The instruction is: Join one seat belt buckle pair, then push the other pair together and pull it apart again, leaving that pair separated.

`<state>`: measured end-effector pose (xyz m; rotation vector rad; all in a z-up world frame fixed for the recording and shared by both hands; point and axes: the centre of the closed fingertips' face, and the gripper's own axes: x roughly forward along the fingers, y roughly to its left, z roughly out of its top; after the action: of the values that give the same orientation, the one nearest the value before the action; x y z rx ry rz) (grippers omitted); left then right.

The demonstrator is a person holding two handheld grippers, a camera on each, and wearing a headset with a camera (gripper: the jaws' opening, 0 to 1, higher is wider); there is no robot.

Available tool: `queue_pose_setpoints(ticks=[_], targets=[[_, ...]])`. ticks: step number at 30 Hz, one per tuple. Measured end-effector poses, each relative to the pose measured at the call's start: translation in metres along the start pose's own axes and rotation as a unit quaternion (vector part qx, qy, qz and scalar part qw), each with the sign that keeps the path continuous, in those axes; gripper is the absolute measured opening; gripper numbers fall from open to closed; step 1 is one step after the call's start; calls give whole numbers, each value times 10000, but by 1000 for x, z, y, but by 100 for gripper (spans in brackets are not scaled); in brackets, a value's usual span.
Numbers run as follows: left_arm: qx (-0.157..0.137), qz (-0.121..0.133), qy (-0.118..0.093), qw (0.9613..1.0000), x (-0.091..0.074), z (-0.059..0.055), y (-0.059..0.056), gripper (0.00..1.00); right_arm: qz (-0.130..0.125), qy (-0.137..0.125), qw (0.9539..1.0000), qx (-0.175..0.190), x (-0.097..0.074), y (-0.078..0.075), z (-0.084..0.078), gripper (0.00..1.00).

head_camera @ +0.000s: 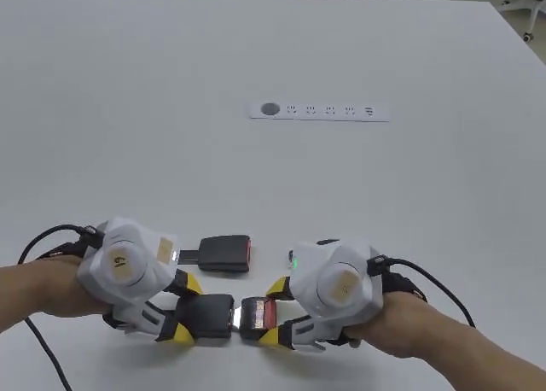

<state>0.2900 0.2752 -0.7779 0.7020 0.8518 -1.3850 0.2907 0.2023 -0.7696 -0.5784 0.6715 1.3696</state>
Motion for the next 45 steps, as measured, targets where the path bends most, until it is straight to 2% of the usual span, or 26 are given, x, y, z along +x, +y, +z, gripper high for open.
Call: queue_pose_setpoints(ticks=[7,8,9,11,15,26,27,33,41,45], targets=[[-33,15,4,10000,0,-1,0,32,-26,-36,10000,13,4,0,4,27],[76,11,-29,10000,0,0,2,32,9,123,9999,88,4,-1,-1,27],[-14,7,14,10000,-1,-2,1,32,-39,75,9999,78,8,-5,2,27],[18,0,29,10000,-2,-1,2,32,-42,72,9999,97,8,-8,2,27],[14,9,21,10000,-3,0,1,32,-38,67,10000,51,4,-1,3,27],[91,5,-17,10000,-3,0,-1,32,-78,-54,10000,8,3,-1,2,28],[128,3,-7,9999,-3,0,-2,32,-46,-65,9999,-82,2,0,2,28],[197,28,167,9997,-1,1,-2,32,-67,-43,10000,7,2,1,2,28],[86,31,114,9999,-1,-1,-2,33,-29,-148,9999,56,0,1,1,28],[85,18,226,9997,0,0,-2,32,-55,-38,10000,-27,-2,3,4,28]])
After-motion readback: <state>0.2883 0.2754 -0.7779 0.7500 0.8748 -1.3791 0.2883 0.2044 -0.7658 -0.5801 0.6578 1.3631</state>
